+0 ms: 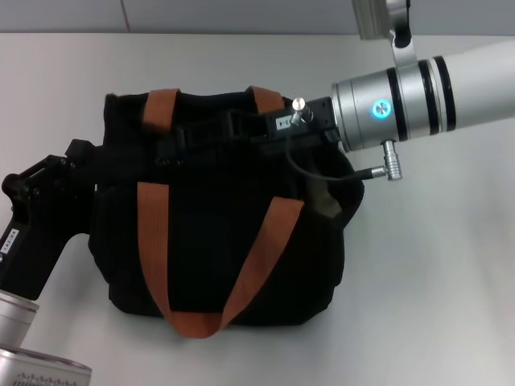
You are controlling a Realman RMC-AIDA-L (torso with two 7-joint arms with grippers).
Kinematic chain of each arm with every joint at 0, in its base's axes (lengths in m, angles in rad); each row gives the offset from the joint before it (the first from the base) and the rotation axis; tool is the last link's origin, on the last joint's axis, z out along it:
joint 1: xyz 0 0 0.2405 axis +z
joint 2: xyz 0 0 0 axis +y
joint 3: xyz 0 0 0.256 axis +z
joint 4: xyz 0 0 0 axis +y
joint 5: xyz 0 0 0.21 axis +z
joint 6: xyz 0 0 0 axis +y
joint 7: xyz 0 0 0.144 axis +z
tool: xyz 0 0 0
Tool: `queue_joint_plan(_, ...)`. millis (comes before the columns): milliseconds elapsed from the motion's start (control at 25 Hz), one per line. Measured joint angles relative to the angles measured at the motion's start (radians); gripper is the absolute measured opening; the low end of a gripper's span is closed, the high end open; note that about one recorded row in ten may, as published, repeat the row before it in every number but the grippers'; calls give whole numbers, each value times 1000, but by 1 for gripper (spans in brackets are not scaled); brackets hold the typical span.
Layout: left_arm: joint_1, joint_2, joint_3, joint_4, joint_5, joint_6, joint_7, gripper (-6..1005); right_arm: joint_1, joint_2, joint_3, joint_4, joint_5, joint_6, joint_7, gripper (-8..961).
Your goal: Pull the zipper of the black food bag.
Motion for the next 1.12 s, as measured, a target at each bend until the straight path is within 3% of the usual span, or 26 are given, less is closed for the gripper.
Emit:
queue_joint_plan(280,-1,0,0,-1,0,0,0,16,-14,-3,1,5,-1,4,2,593)
queue_joint_plan(640,-9,0,8,-1,0,0,0,15,-4,9,-21,7,11,75,-21,586)
queue_joint_plan(840,-12,0,8,-1,0,0,0,15,20,9,-83,45,93,115,-42,585)
queue_joint_plan(1120,-19,0,6,-1,0,0,0,15,37,9,-89,56,150,92,-59,585)
